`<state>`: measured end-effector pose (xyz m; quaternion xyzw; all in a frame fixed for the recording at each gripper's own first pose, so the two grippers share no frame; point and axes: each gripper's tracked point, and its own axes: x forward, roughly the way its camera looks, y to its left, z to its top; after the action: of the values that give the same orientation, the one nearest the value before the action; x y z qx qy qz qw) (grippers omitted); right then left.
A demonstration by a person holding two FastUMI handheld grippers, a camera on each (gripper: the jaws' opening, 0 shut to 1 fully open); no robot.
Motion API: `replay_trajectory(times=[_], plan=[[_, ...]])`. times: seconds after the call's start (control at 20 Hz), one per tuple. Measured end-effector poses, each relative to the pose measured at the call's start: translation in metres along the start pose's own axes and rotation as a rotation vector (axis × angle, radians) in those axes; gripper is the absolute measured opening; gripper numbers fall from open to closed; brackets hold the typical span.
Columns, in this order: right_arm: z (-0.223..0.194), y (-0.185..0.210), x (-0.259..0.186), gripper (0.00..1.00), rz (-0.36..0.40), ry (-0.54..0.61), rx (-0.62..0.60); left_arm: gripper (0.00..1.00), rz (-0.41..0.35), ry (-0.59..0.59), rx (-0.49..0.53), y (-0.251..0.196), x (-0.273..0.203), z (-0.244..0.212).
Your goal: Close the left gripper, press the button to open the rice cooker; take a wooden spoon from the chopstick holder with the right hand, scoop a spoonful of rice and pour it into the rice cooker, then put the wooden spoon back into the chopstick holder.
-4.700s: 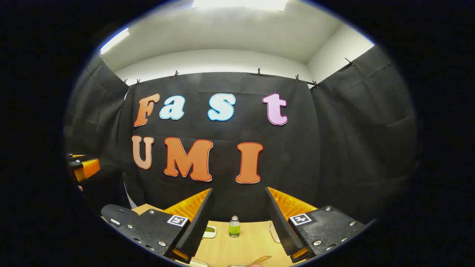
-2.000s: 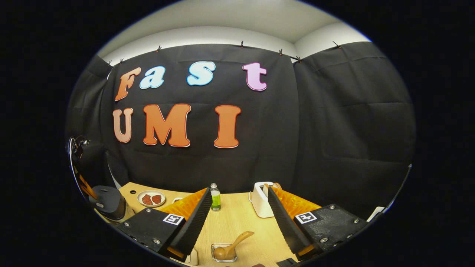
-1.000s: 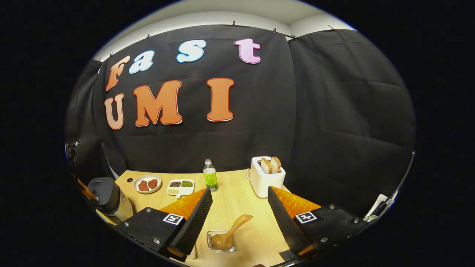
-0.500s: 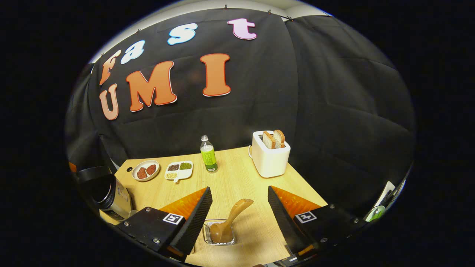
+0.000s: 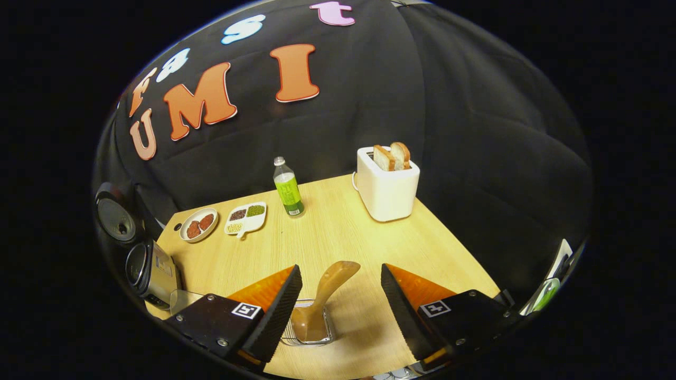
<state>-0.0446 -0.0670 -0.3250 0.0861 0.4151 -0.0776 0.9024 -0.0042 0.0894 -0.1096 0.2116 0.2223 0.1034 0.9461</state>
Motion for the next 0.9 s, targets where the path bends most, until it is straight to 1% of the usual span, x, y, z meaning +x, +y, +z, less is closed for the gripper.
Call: replay_trajectory(times=[0.05,0.1,0.15,0.2,0.3,0.35,0.45,0.5,0.55,0.6,0.65,0.7,0.75,0.8,0.85,0.9], plan=[[-0.006,0.002,0.008,0.94,0.007,0.023,0.019,0.86,0.004,-0.029,0.014,-0.002,-0.005,0.008],[-0.013,0.004,0.016,0.93,0.016,0.049,0.03,1.0,-0.003,-0.048,0.025,-0.007,-0.012,0.009],[-0.021,0.005,0.023,0.93,0.022,0.078,0.035,1.0,-0.015,-0.056,0.034,-0.011,-0.017,0.01],[-0.028,0.006,0.028,0.92,0.032,0.103,0.042,0.98,-0.018,-0.06,0.045,-0.013,-0.021,0.008],[-0.037,0.01,0.038,0.91,0.051,0.139,0.069,0.93,0.001,-0.065,0.073,-0.012,-0.028,0.007],[-0.04,0.013,0.044,0.89,0.059,0.155,0.086,0.93,0.005,-0.07,0.078,-0.013,-0.031,0.007],[-0.047,0.016,0.054,0.83,0.073,0.189,0.119,0.92,-0.015,-0.078,0.061,-0.019,-0.036,0.006],[-0.05,0.018,0.059,0.77,0.077,0.204,0.132,0.92,-0.025,-0.082,0.048,-0.021,-0.037,0.005],[-0.051,0.02,0.064,0.72,0.084,0.214,0.142,0.92,-0.028,-0.085,0.042,-0.021,-0.039,0.006],[-0.055,0.022,0.069,0.65,0.086,0.228,0.153,0.92,-0.025,-0.084,0.041,-0.02,-0.042,0.005],[-0.057,0.023,0.071,0.61,0.086,0.245,0.168,0.92,-0.019,-0.085,0.041,-0.018,-0.042,0.004],[-0.062,0.025,0.073,0.51,0.086,0.262,0.188,0.93,-0.014,-0.087,0.04,-0.017,-0.044,0.005],[-0.063,0.028,0.074,0.47,0.091,0.273,0.211,0.93,-0.009,-0.089,0.037,-0.015,-0.044,0.005],[-0.065,0.03,0.073,0.36,0.092,0.279,0.236,0.92,-0.005,-0.09,0.032,-0.013,-0.044,0.004],[-0.066,0.034,0.072,0.31,0.093,0.286,0.253,0.92,-0.004,-0.09,0.022,-0.011,-0.043,0.003],[-0.068,0.032,0.07,0.23,0.081,0.285,0.258,0.92,-0.004,-0.088,0.01,-0.011,-0.044,0.003]])
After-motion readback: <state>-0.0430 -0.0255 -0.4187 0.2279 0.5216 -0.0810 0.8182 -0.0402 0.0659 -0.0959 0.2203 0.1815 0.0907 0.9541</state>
